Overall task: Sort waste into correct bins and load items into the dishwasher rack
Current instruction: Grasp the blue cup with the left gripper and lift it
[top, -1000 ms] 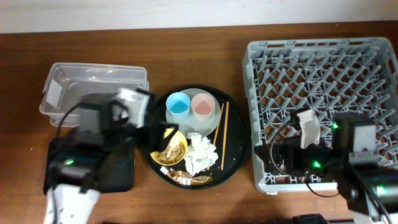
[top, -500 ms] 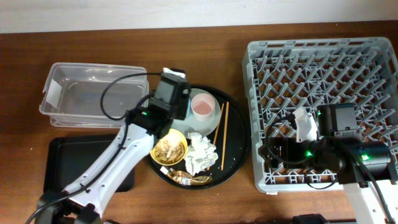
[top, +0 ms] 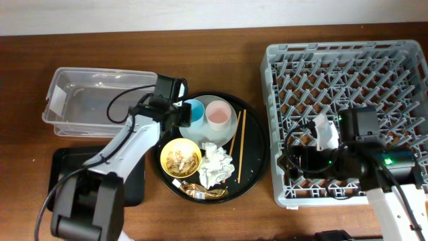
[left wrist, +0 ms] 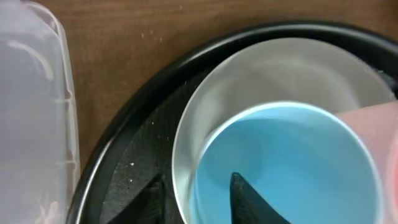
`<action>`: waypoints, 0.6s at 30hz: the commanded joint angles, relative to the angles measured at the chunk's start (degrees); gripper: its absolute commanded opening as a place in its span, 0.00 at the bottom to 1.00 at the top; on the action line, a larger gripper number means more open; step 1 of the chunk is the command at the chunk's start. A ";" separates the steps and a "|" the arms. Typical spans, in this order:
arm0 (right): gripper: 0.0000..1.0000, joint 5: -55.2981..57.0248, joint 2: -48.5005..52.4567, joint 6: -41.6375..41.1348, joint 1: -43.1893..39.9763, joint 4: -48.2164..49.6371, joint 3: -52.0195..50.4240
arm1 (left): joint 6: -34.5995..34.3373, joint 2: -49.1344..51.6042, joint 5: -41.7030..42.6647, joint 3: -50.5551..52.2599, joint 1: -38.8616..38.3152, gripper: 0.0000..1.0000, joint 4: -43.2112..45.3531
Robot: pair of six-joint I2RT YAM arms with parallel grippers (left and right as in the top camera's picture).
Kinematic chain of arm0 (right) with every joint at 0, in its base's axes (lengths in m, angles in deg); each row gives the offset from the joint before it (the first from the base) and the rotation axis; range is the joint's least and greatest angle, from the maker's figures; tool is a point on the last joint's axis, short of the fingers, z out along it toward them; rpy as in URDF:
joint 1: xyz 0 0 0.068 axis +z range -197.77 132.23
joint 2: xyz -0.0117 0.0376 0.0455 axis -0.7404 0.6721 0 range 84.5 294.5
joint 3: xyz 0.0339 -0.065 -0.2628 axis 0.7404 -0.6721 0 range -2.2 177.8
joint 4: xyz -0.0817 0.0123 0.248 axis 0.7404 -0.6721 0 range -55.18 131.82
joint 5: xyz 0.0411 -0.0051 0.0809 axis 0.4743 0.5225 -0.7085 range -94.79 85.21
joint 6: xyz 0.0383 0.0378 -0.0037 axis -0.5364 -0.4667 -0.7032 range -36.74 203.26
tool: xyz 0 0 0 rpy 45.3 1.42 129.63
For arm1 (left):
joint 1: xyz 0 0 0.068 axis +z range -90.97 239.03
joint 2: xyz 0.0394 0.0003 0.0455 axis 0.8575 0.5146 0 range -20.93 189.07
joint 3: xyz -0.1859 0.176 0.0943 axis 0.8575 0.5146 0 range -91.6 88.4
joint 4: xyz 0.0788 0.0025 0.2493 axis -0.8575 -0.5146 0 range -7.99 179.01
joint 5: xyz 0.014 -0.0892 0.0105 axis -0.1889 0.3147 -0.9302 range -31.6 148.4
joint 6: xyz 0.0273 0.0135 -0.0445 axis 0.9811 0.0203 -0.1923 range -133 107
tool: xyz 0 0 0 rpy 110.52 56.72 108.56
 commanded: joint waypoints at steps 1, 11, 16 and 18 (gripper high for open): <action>0.98 0.46 1.18 -0.13 -0.09 -0.39 0.55 | -0.13 0.76 1.03 -0.72 0.11 0.15 0.68; 0.98 -6.05 1.20 0.66 -0.09 -1.25 0.55 | -0.13 -13.44 2.12 -15.02 1.05 0.01 -23.04; 0.92 -34.93 -1.40 7.76 -0.09 7.04 1.38 | -0.11 -27.71 41.81 -16.15 10.16 0.01 -25.51; 0.92 -49.05 -2.89 8.31 -0.09 15.21 2.62 | -0.11 -30.51 62.88 -16.15 14.73 0.01 -23.52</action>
